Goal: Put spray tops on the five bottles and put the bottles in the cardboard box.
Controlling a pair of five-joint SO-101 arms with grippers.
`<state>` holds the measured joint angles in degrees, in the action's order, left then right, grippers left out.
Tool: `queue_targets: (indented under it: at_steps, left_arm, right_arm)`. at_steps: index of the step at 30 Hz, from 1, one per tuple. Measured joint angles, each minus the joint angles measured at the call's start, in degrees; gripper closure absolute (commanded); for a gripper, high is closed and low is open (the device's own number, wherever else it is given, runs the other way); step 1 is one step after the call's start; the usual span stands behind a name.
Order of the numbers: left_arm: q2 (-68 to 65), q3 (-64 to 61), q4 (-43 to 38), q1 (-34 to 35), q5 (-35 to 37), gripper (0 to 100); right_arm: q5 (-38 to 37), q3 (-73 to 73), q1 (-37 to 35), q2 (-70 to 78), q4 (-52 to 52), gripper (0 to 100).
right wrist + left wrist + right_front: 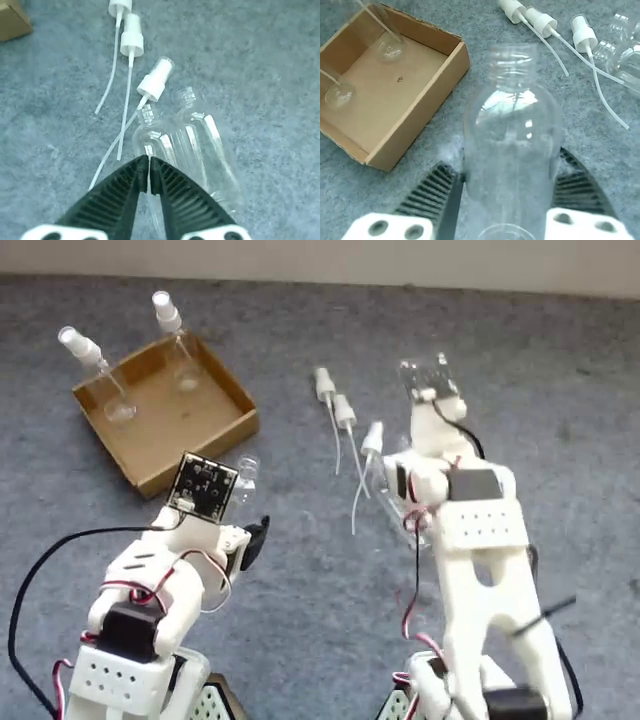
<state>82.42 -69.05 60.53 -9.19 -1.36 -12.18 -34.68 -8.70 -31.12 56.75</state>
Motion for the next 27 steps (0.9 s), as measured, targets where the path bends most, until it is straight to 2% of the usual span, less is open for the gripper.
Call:
queue_targets:
  at_steps: [7, 11, 18, 27]
  left_arm:
    - [10.73, -6.42, -1.32, 0.18, 0.09, 86]
    - [15.12, -7.30, -1.41, 1.32, 0.09, 86]
    - [16.53, -8.70, -1.41, 8.18, 0.26, 86]
    - [16.53, -8.70, -1.41, 9.14, 0.26, 86]
  right_arm:
    - [6.07, 20.92, -0.53, 22.86, 6.95, 99.1]
    - [6.95, 33.32, -1.32, 35.16, 11.60, 92.7]
    - [8.09, 54.33, -3.08, 55.65, 17.67, 88.6]
    - [17.32, 82.55, -3.43, 77.80, 25.23, 88.5]
